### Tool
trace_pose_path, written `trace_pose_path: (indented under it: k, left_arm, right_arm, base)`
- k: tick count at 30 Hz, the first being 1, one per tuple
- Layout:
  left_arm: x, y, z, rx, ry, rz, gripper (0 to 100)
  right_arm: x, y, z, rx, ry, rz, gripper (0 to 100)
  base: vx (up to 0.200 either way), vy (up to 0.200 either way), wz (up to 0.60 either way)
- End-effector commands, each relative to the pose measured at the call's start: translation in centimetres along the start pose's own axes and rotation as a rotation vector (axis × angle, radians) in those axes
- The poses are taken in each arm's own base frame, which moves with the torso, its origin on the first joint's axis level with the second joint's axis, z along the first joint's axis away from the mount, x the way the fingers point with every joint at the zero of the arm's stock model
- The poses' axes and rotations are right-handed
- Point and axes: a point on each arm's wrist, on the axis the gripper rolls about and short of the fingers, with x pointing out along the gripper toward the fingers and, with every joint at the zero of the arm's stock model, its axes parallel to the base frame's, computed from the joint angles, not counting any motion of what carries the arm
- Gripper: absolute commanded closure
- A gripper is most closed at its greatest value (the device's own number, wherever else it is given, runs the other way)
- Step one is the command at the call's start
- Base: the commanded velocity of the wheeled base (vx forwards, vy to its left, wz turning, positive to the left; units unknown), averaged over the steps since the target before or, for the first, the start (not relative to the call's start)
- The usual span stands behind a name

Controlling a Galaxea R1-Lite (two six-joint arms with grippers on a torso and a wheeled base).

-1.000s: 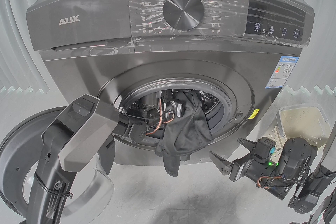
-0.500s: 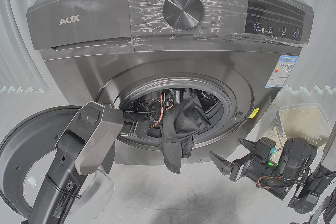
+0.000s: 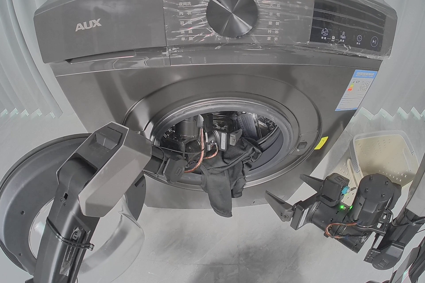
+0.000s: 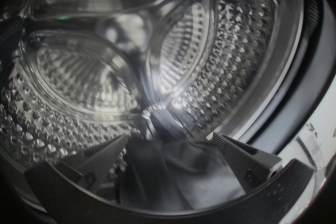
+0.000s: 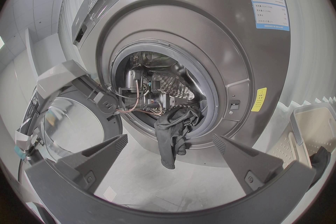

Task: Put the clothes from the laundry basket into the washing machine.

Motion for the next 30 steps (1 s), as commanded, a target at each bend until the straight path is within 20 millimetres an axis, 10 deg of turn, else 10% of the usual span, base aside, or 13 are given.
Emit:
trace_pose_path:
  k: [1, 25, 26, 30]
  left_arm:
    - [-3.5, -2.0, 1.3, -0.016, 0.086, -0.098, 0]
    - [-2.8, -2.3, -4.1, 0.041, 0.222, -0.146, 0]
    - [-2.8, -2.3, -4.1, 0.041, 0.222, -0.146, 100]
    - [-2.7, -1.9, -4.2, 0.042, 0.220, -0.138, 100]
  right_arm:
    - [0.0, 0.1, 0.0, 0.000, -0.002, 0.001, 0]
    - [0.0, 0.1, 0.0, 0.000, -0.002, 0.001, 0]
    - [0.0, 0.1, 0.0, 0.000, -0.002, 0.001, 0]
    - [0.1, 0.1, 0.0, 0.000, -0.002, 0.001, 0]
  base:
    - [0.000, 0.000, 0.00]
    - [0.000, 0.000, 0.00]
    - [0.000, 0.000, 0.00]
    - [0.000, 0.000, 0.00]
